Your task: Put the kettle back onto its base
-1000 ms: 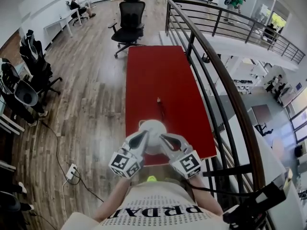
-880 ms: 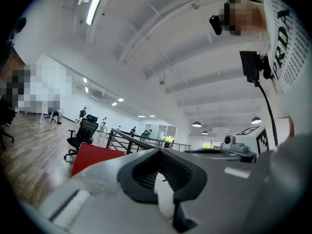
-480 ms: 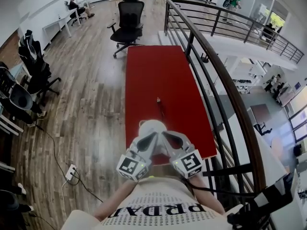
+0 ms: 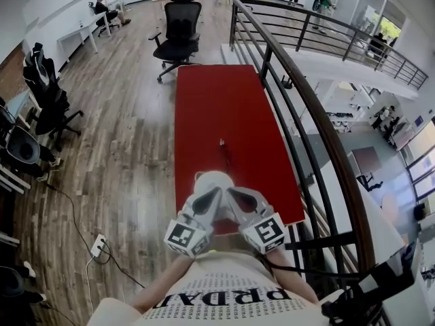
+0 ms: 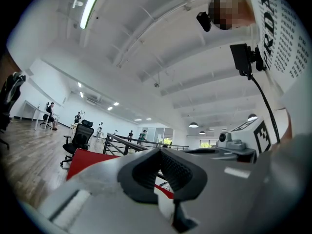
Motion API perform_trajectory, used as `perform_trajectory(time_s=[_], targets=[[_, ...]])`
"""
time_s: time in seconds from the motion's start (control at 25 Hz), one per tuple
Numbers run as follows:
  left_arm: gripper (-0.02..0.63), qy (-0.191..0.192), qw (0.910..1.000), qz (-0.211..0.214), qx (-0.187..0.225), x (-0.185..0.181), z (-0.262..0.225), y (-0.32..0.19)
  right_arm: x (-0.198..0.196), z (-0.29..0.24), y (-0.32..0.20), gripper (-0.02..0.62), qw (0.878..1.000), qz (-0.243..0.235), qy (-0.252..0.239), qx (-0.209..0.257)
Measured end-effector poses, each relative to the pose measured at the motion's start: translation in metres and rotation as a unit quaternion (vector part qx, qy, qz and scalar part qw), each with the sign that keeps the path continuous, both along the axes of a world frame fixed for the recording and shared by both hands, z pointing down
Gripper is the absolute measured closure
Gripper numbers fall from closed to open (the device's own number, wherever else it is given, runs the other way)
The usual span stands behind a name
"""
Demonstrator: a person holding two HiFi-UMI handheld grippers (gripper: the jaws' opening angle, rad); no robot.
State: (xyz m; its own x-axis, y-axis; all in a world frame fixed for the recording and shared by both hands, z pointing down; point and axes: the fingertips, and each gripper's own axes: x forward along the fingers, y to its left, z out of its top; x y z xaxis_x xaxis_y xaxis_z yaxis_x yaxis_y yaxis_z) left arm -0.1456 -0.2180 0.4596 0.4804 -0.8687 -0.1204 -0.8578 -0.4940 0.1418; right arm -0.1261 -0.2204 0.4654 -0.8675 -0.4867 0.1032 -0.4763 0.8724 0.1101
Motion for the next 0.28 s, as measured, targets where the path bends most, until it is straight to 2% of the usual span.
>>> perform_trajectory(time_s=[0.28], targets=[[0.611, 0.005, 1.0000, 0.007, -0.004, 0.0030, 0.0032, -0.0010, 0.0034, 0.0036, -0.0027, 0.587, 1.000, 0.007, 0.008, 0.008]])
